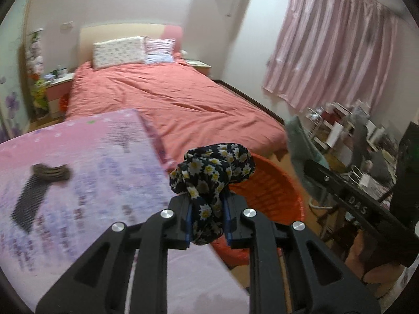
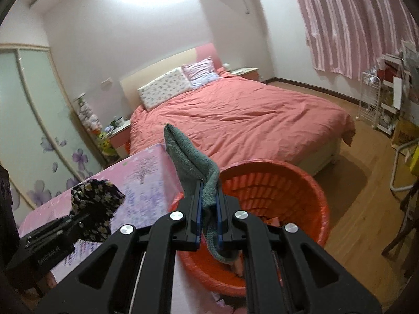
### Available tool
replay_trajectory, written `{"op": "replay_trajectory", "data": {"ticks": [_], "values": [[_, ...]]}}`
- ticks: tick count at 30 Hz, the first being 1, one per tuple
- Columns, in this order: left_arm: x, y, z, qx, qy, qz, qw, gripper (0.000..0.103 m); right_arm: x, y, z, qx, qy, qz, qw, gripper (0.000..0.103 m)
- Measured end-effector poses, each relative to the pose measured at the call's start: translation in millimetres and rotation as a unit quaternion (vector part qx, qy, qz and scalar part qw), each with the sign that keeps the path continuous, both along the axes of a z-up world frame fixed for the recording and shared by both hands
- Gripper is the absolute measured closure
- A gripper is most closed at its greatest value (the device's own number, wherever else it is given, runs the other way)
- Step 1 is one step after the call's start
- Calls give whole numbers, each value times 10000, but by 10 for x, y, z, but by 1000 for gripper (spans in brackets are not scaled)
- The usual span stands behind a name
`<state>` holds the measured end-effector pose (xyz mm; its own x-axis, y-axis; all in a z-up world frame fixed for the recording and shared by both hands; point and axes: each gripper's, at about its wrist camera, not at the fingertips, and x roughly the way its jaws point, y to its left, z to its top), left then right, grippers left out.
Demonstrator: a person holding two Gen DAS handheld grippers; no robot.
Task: Collect trash
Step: 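Open both tools over the orange basket to drop the items, then move the left tool back to the bed and grasp the black mesh pad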
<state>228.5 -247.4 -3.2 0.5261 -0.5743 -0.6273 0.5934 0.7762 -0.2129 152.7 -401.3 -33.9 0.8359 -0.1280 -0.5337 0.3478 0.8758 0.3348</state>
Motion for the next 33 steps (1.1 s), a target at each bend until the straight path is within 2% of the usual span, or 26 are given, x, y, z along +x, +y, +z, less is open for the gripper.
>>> {"op": "replay_trajectory", "data": {"ticks": [2,5,7,10,14,18,22,25,28,33], "values": [[32,-206,-92,27,63,-146,9999,81,44,-85,-59,71,35,-79,9999,94],[118,-487,-303,187,153,-247,9994,63,114,-203,-207,200,140,-152,9996,91],[194,-554,-428,319,214,-218,9990,51,196,-272,-363,294,315,-191,9989,76],[311,-576,-657,483,415,-148,9979,47,242,-318,-541,425,471,-246,9977,65],[411,-385,-792,645,387,45,9972,38,245,-352,-666,541,558,-264,9966,56],[502,-55,-867,852,307,357,9953,29,280,-270,-709,481,642,-153,9967,52],[636,409,-908,996,308,809,9913,28,328,-132,-749,440,727,49,9964,52],[783,861,-928,1097,318,1294,9850,28,380,35,-746,342,797,240,9959,52],[968,1370,-946,1229,309,1889,9738,28,438,218,-723,233,842,421,9953,52],[1355,2161,-994,1247,417,2874,9487,28,533,491,-719,130,918,684,9933,52]]}}
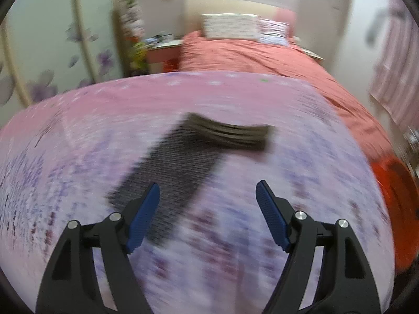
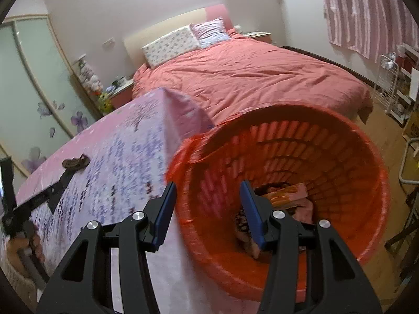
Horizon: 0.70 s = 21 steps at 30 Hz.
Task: Collect trash
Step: 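Move the left tool back to the bed and grasp the black mesh pad, then grasp the brown hair clip with the right tool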
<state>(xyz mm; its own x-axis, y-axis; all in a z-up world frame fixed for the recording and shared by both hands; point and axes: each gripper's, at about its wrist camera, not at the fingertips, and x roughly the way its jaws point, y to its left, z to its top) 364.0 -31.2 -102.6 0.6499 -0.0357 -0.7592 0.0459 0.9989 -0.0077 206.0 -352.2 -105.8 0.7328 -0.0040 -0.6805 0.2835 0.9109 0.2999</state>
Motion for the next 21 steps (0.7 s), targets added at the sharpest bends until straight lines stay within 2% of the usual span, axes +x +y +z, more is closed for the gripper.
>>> {"op": "replay_trajectory", "data": {"ticks": [3,8,11,13,15,17,21], "values": [[220,207,-70,-84,159,229,9996,28,75,155,-17,-25,65,145,9999,52],[407,157,-127,29,265,-8,9996,27,118,301,-9,-88,123,285,9995,52],[409,85,-128,150,268,25,9995,42,136,394,2,-94,137,344,9993,52],[395,110,-114,209,208,68,9995,69,156,479,9,-105,147,404,9990,52],[369,169,-116,341,182,15,9992,88,167,558,16,-110,154,477,9987,52],[268,254,-108,338,204,-95,9992,92,180,643,28,-124,152,563,9982,52],[73,654,-84,381,259,132,9989,93,227,842,52,-166,141,789,9966,52]]}}
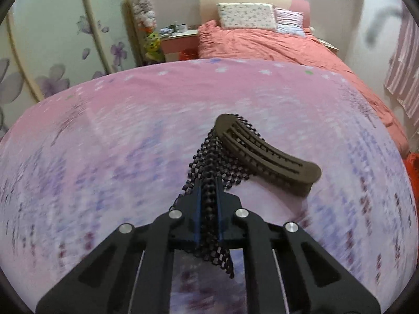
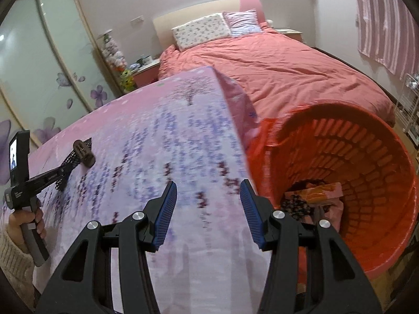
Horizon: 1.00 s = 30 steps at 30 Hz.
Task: Collect trash
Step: 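Grasp the brown hair clip with the right tool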
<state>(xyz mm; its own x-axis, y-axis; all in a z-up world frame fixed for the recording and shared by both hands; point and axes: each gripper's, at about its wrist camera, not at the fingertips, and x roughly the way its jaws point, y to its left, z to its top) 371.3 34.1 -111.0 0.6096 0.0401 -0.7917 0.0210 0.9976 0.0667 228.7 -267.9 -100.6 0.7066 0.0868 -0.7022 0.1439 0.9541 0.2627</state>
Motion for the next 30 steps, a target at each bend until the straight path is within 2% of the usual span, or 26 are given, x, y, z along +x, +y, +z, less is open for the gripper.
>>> {"op": "replay_trajectory", "data": {"ticks": [3,5,8,10,12,14,18,22,25,30], "values": [[-112,314,-22,96,-14,186,9998,92,89,211,5,-1,6,239,9997,52],[-153,449,-24,-70,-53,165,9998,92,161,373,-1,50,21,403,9992,52],[-196,475,-32,-115,-106,91,9998,92,282,700,-9,166,21,808,9966,52],[-218,505,-8,-282,-102,82,9995,94,345,958,-7,116,-3,1129,9935,52],[-310,528,104,-481,-305,24,9984,94,373,1121,-21,54,-13,1289,9916,52],[-365,448,228,-473,-483,-224,9975,94,400,1206,-46,53,23,1350,9908,52],[-491,340,494,-1131,-741,-651,9887,94,416,1226,-93,89,119,1294,9915,52],[-608,323,642,-1420,-889,-810,9825,94,372,1236,-74,16,131,1271,9918,52],[-659,433,643,-1257,-885,-675,9858,94,355,1294,-48,16,115,1301,9914,52],[-618,818,474,-666,-700,-63,9953,94,427,1497,11,71,47,1501,9886,52]]}}
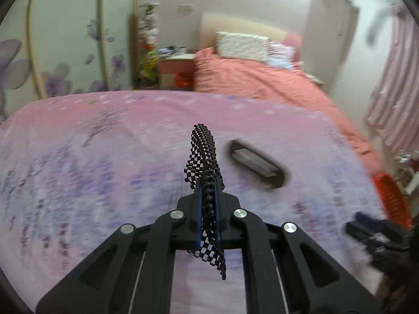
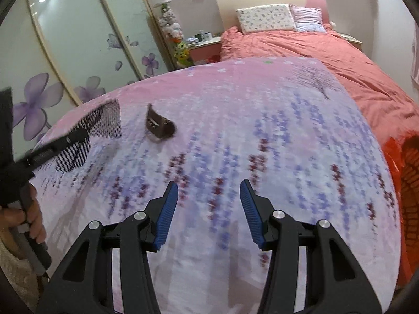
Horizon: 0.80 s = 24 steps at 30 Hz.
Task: Collect trash
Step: 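Grasp the brown hair clip with the right tool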
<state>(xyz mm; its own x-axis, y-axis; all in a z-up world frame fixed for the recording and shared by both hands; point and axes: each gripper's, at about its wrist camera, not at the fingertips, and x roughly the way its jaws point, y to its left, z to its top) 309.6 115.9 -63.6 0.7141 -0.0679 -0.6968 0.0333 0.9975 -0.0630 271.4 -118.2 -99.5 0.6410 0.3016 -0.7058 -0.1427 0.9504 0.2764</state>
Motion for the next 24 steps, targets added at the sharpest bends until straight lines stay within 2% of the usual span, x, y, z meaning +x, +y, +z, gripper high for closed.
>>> {"op": "replay_trajectory", "data": {"ticks": [3,8,12,15,18,20,21,24], "values": [[51,248,-145,237,156,318,9991,94,129,191,27,-16,-95,162,9998,52],[149,478,-403,238,457,527,9973,90,506,504,-15,-128,-152,394,9990,52],[158,569,-484,-34,607,559,9966,86,800,735,-51,-528,-229,487,9972,47],[157,646,-507,-215,606,559,9964,85,953,825,-39,-619,-294,507,9964,43],[155,716,-525,-341,603,559,9960,84,1101,934,-76,-743,-169,727,9944,43],[140,696,-522,-392,600,562,9958,84,1125,983,-123,-894,-56,872,9922,53],[131,685,-515,-419,598,563,9957,84,1116,986,-131,-972,-34,928,9909,70],[122,718,-503,-520,591,563,9953,84,971,901,-105,-848,8,963,9917,89]]}}
